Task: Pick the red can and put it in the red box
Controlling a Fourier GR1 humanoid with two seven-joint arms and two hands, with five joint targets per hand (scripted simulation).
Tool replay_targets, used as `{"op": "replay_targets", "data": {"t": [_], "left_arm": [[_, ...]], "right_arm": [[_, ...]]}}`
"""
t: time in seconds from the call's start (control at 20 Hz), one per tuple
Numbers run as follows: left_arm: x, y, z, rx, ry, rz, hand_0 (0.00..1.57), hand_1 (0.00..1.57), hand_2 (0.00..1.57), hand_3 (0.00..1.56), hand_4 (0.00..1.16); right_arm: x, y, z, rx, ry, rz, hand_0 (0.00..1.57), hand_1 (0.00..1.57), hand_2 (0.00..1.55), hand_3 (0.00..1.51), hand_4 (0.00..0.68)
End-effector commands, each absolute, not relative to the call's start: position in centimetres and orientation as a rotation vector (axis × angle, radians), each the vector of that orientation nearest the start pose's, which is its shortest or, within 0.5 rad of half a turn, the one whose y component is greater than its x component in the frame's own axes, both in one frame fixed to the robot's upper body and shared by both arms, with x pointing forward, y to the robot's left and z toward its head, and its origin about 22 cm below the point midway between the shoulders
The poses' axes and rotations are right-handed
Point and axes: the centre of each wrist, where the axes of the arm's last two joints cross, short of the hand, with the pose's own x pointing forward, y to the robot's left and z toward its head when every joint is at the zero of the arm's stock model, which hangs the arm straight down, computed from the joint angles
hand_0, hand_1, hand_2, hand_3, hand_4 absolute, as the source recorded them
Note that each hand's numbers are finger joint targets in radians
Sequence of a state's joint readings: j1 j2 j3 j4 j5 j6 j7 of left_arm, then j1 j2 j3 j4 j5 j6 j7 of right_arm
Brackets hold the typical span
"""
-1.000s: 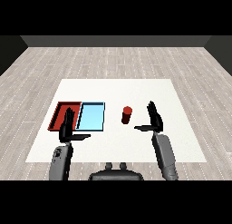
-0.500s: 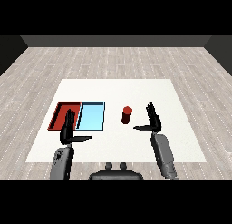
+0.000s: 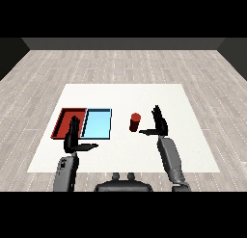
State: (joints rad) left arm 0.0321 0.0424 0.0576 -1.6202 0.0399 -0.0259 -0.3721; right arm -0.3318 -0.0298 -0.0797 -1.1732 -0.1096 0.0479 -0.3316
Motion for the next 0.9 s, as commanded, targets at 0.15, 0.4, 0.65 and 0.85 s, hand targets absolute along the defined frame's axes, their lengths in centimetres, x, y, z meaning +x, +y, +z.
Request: {"op": "replay_targets", "data": {"t": [0.15, 0.4, 0.65, 0.85], "left_arm": [[24.7, 24.4, 1.6, 0.022, -1.957, 0.030, 0.00, 0.00, 0.00, 0.00, 0.00], [24.4, 26.1, 0.0, -0.003, -1.949, 0.060, 0.00, 0.00, 0.00, 0.00, 0.00], [23.4, 25.2, -0.2, 0.005, -1.966, 0.046, 0.00, 0.00, 0.00, 0.00, 0.00], [23.7, 25.4, 1.8, 0.004, -1.977, 0.049, 0.00, 0.00, 0.00, 0.00, 0.00]], "right_arm": [[35.3, -21.8, -2.4, 0.182, -1.774, -0.065, 0.00, 0.00, 0.00, 0.00, 0.000], [34.5, -18.7, -4.5, 0.210, -1.741, -0.074, 0.00, 0.00, 0.00, 0.00, 0.000], [35.3, -17.5, -3.5, 0.225, -1.744, -0.106, 0.00, 0.00, 0.00, 0.00, 0.000], [34.5, -17.7, -6.0, 0.248, -1.740, -0.119, 0.00, 0.00, 0.00, 0.00, 0.000]]}}
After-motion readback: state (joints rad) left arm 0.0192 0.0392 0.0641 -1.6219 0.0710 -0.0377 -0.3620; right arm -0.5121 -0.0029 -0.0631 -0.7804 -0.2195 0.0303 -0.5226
